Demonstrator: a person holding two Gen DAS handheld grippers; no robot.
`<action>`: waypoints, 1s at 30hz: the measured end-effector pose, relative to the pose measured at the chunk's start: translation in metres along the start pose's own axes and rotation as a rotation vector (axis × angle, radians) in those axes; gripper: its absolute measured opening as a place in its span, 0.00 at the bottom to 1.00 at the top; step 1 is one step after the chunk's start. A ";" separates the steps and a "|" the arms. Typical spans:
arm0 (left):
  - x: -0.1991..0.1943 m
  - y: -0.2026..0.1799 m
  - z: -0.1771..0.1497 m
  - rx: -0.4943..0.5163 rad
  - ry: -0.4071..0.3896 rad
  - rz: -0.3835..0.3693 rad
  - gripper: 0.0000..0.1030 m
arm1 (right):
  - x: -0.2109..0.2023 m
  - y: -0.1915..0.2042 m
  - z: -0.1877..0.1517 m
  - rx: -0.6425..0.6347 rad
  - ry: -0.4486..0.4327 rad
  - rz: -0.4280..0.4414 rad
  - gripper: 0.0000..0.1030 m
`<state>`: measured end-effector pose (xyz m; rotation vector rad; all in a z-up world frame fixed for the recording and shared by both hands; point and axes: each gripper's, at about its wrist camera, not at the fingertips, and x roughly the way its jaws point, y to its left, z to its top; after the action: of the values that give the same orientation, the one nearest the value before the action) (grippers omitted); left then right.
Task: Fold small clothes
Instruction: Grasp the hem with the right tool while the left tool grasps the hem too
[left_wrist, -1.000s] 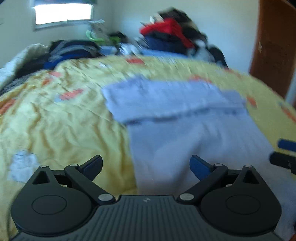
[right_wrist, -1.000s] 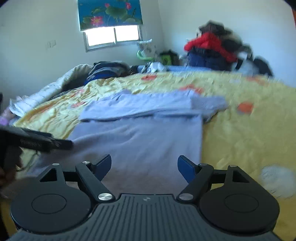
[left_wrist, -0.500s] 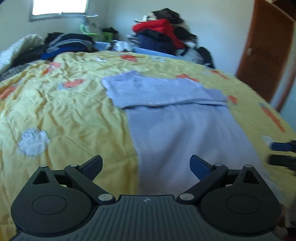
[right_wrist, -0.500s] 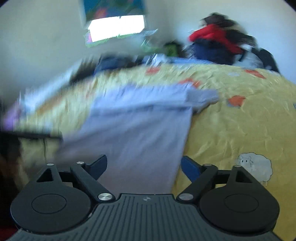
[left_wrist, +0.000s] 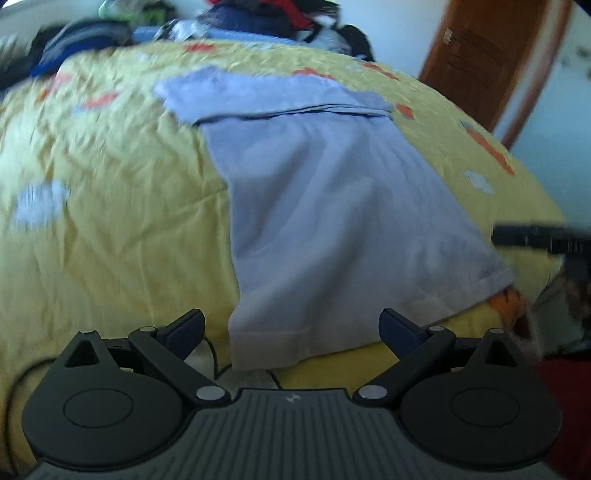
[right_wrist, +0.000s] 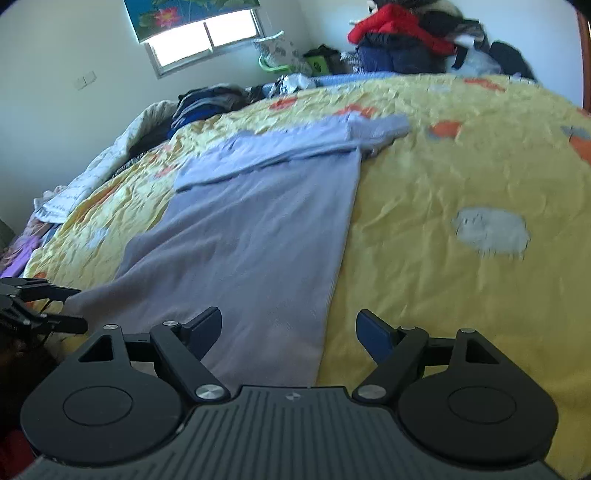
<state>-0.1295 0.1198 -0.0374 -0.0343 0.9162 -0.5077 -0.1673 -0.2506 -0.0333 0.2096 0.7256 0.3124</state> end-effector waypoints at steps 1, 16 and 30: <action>0.002 0.004 0.000 -0.024 0.001 -0.007 0.98 | 0.000 -0.001 -0.002 0.004 0.007 -0.003 0.79; 0.012 -0.021 0.000 0.023 -0.021 0.036 0.39 | -0.003 0.012 -0.021 -0.024 0.092 0.047 0.51; 0.015 -0.028 0.000 0.025 -0.039 0.072 0.16 | -0.001 0.032 -0.024 -0.092 0.070 0.047 0.13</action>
<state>-0.1336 0.0884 -0.0418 0.0113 0.8701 -0.4502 -0.1906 -0.2189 -0.0406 0.1288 0.7744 0.3991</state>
